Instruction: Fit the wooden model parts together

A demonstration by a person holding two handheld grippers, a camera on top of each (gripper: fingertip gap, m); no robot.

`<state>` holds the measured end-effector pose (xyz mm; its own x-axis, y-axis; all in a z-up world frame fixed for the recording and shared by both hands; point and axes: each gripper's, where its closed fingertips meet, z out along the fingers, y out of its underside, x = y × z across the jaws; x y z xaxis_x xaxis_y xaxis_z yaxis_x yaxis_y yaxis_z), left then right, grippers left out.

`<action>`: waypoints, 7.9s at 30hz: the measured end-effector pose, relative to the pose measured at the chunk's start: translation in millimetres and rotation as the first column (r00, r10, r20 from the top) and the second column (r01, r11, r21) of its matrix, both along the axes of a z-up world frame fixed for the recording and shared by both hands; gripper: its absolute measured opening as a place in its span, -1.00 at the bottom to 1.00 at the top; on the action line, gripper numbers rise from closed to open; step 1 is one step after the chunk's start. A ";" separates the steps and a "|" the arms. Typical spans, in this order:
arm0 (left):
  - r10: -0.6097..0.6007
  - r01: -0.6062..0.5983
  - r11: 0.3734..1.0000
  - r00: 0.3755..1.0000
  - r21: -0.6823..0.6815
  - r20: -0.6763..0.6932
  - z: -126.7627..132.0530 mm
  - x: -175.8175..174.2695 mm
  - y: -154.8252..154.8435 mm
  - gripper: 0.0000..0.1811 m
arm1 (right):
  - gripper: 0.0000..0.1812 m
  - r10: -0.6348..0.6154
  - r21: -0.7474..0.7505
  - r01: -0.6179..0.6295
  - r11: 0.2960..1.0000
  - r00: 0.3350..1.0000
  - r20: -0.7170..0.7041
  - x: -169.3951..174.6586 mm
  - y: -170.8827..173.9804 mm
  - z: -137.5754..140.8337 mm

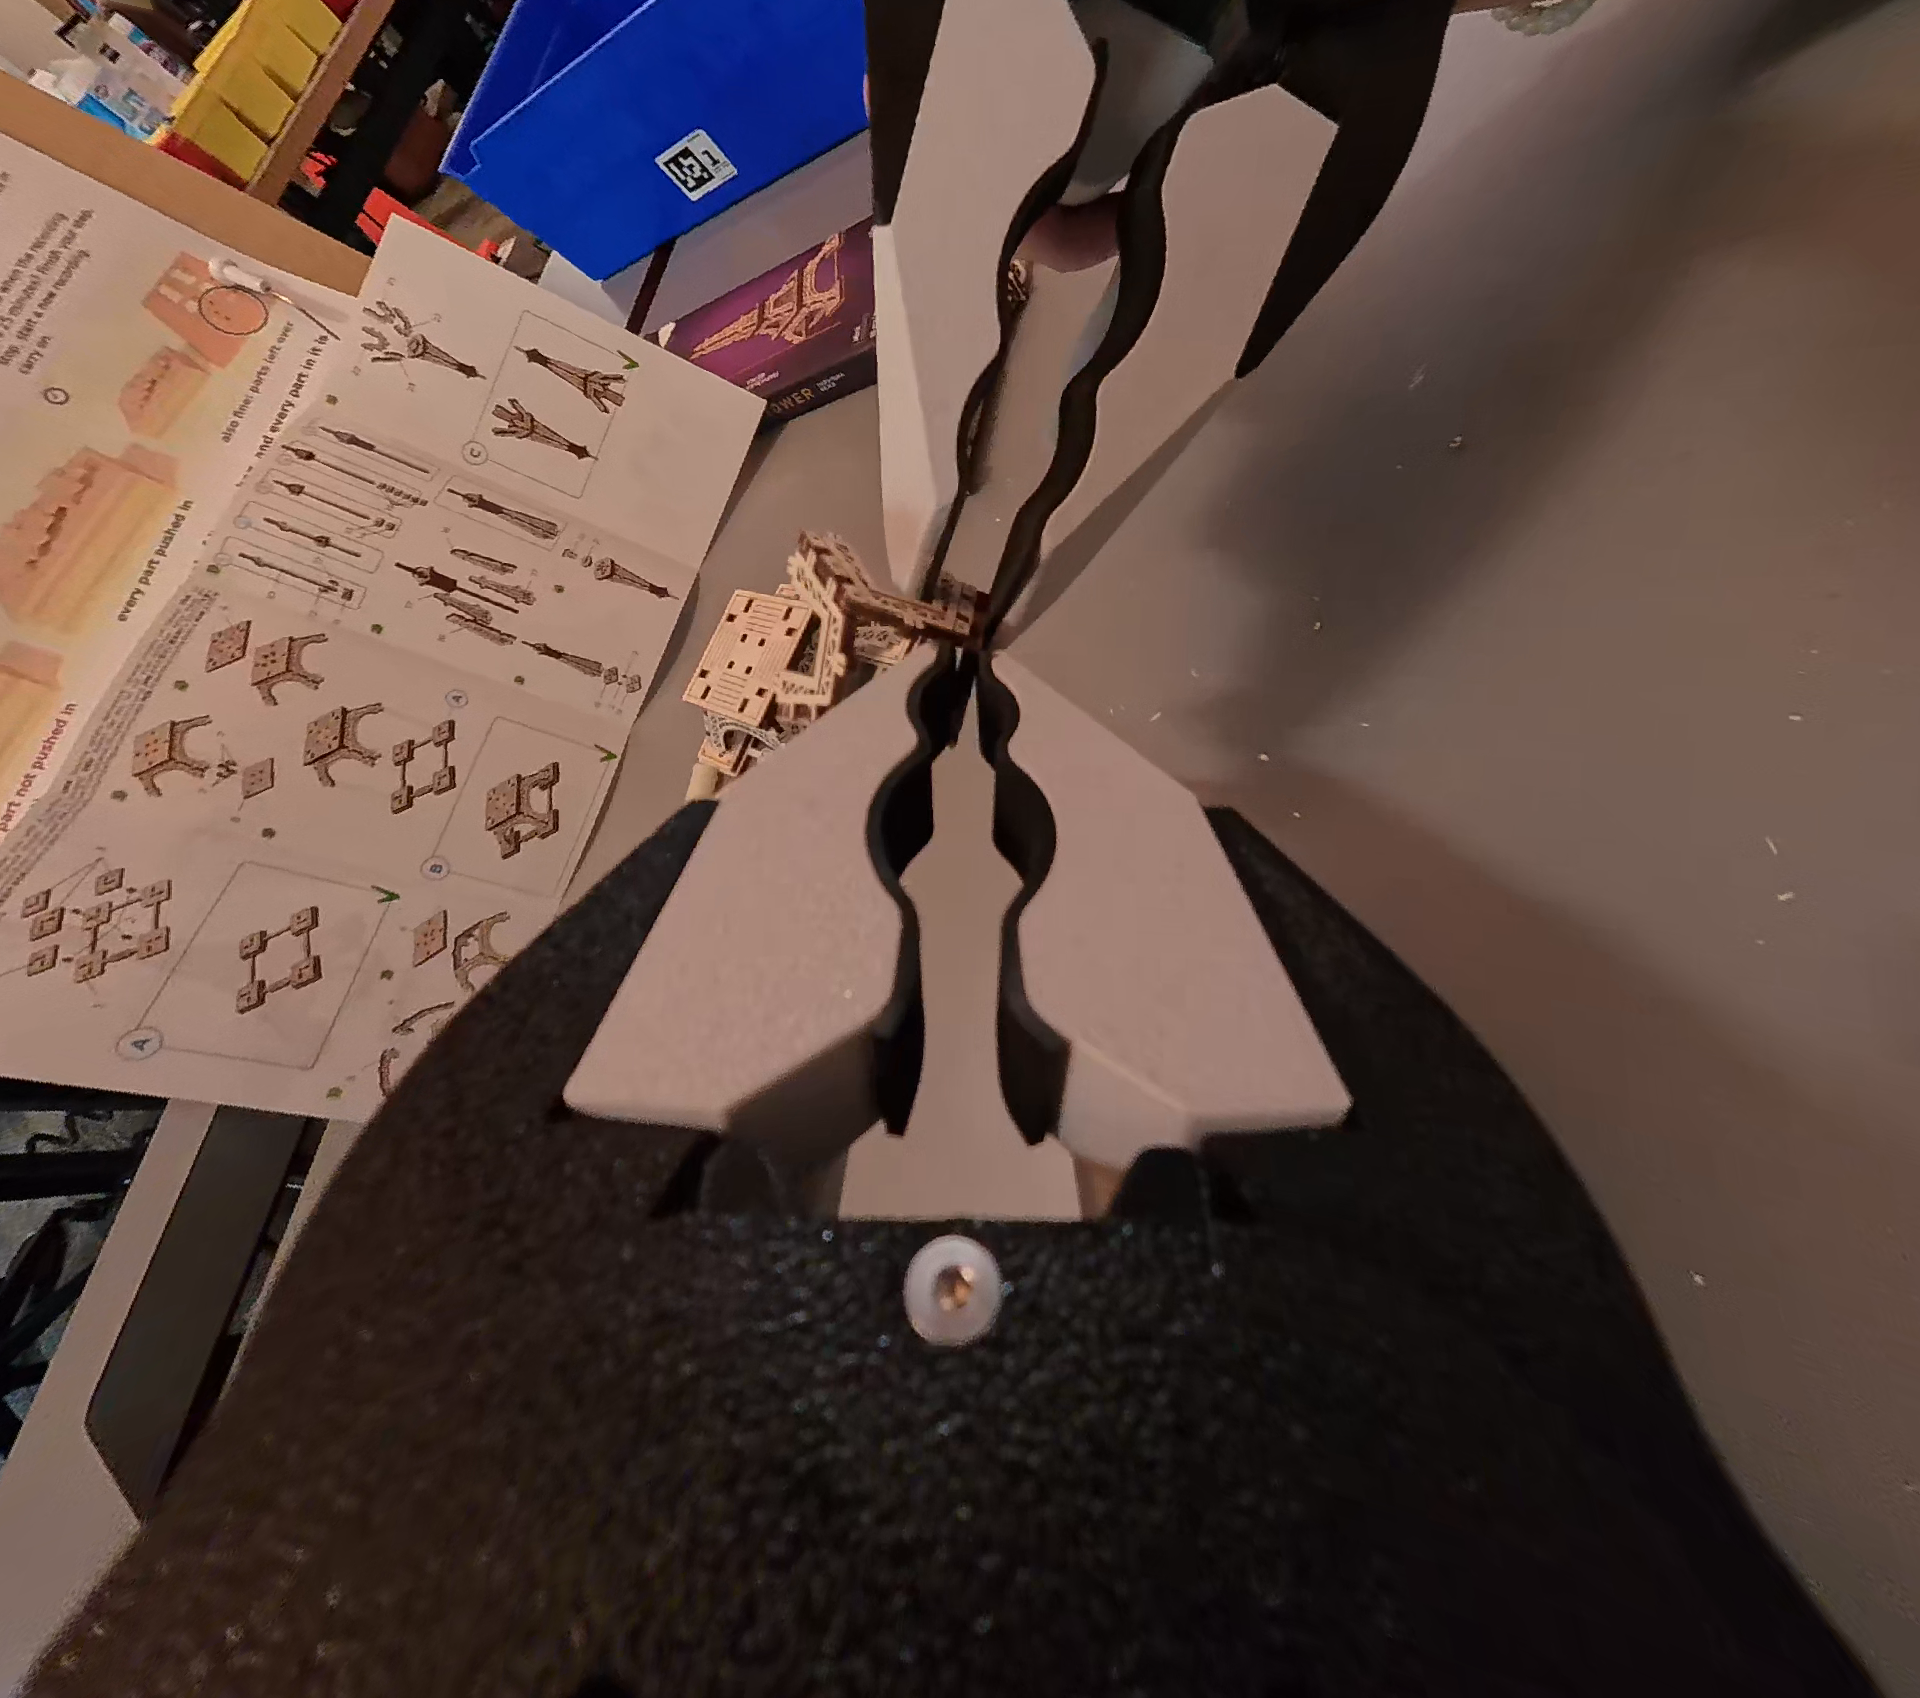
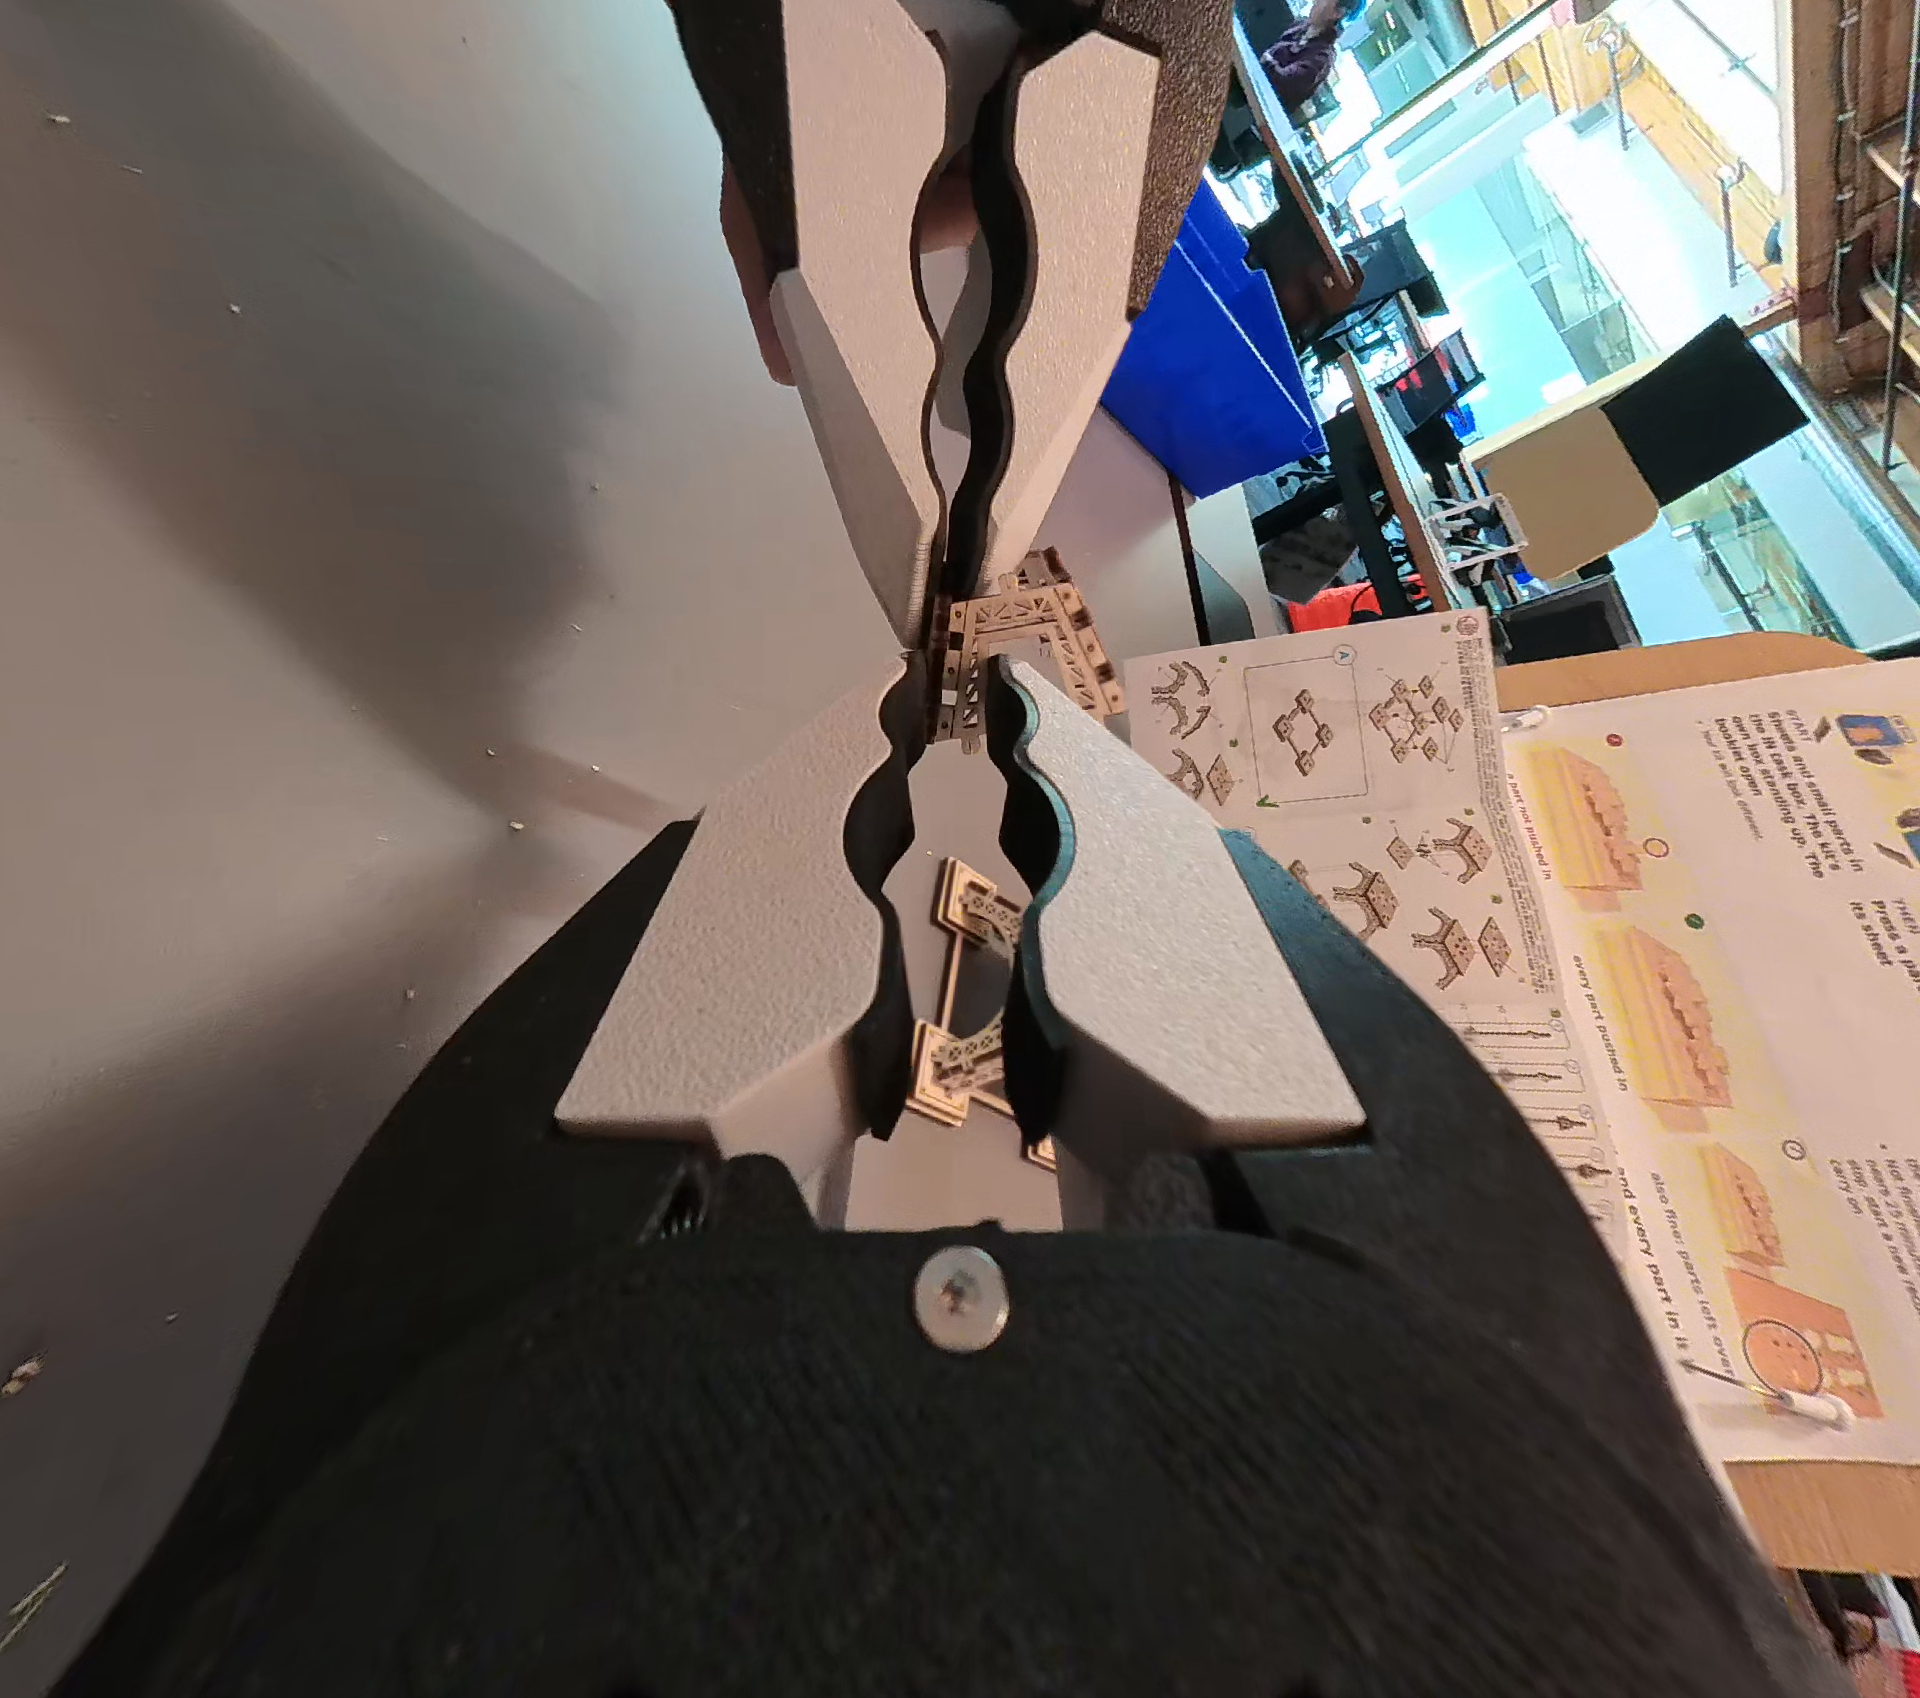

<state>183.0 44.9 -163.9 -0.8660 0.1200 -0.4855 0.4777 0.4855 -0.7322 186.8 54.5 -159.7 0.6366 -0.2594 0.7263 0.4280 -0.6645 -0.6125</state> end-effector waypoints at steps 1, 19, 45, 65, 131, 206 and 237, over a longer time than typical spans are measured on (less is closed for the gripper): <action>0.000 0.000 1.000 1.000 0.003 0.001 -0.7 0.1 -0.2 -0.99 | -0.90 -0.002 -0.005 0.002 1.000 1.000 -0.003 0.2 -0.2 -0.7; -0.168 0.121 0.974 0.953 -0.194 -0.250 6.0 -12.0 1.5 -1.00 | -0.89 0.209 0.358 -0.094 0.929 0.932 -0.296 -11.6 -0.4 9.3; -0.163 0.123 0.972 0.966 -0.200 -0.199 2.1 -6.7 0.7 -0.99 | -0.91 0.143 0.248 -0.087 0.965 0.965 -0.218 -6.9 -0.5 8.0; -0.152 0.111 0.973 0.968 -0.201 -0.201 0.5 -4.9 -2.0 -0.99 | -0.91 0.138 0.264 -0.067 0.962 0.955 -0.263 -5.2 -2.8 6.7; -0.128 0.073 0.985 0.914 -0.155 -0.386 -14.3 -4.6 -5.1 -0.99 | -0.90 0.251 0.437 0.008 0.900 0.809 -0.532 -3.9 -0.1 -8.7; -0.119 0.033 0.937 0.966 -0.347 -0.229 64.6 -18.3 -1.6 -0.98 | -0.90 0.437 0.795 -0.189 0.576 0.893 -0.104 -20.8 -5.6 67.6; -0.069 0.020 0.972 0.978 -0.236 -0.199 48.9 -13.8 6.1 -0.95 | -0.90 0.334 0.709 -0.168 0.685 0.937 -0.102 -18.1 6.4 58.4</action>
